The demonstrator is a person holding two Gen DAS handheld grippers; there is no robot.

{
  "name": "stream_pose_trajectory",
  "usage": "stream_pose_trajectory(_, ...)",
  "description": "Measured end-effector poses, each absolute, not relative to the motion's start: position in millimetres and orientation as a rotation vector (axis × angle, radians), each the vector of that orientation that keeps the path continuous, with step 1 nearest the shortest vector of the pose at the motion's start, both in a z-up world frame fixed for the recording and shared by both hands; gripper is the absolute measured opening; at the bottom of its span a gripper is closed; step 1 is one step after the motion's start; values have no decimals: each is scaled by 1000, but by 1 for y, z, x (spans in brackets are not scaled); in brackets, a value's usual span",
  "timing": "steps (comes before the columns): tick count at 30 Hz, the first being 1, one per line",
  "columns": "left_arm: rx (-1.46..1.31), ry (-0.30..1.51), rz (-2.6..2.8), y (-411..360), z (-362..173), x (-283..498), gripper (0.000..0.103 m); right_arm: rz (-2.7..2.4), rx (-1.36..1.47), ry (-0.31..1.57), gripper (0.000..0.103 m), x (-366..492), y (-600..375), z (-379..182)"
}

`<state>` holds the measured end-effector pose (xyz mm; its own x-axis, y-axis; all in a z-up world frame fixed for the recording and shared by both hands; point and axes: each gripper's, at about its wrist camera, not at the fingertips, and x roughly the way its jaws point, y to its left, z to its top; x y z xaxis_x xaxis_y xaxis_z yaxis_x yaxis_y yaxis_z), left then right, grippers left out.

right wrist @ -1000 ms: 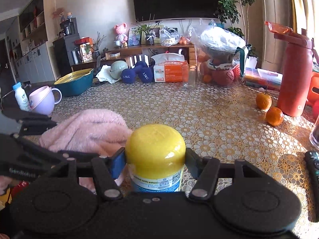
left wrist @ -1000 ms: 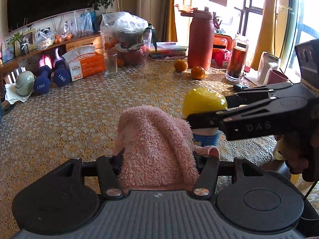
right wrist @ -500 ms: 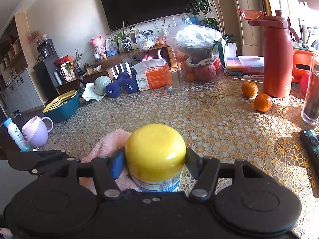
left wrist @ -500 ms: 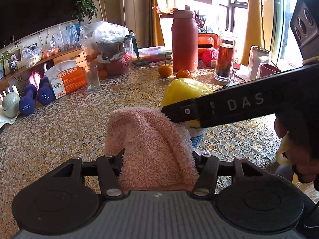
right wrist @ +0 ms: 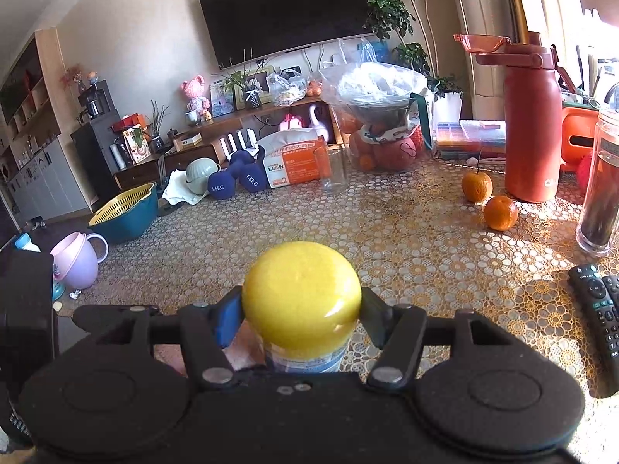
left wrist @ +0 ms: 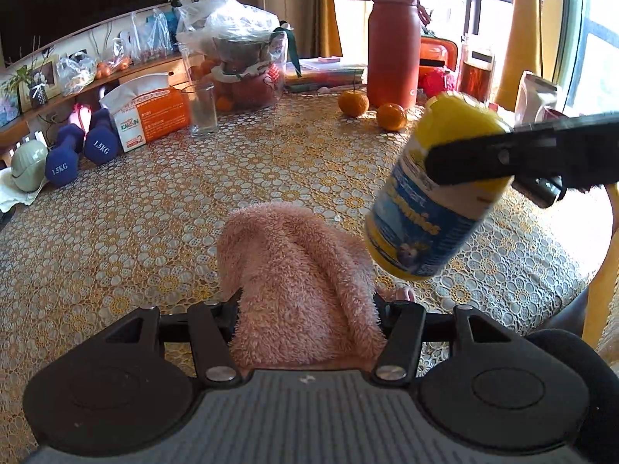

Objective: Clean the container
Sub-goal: 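Wipe the cap again with the left tool while the right tool tilts the bottle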

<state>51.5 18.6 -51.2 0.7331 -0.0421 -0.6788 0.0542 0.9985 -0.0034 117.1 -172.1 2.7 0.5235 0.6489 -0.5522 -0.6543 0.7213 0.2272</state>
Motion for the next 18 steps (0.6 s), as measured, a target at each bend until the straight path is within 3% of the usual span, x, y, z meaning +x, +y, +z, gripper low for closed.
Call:
stream_pose_trajectory(9, -155, 643, -157, 57, 4, 42, 57, 886, -209, 638, 62, 105, -171, -18)
stream_pose_trajectory(18, -130, 610, -283, 19, 27, 59, 57, 927, -347, 580, 62, 90, -156, -20)
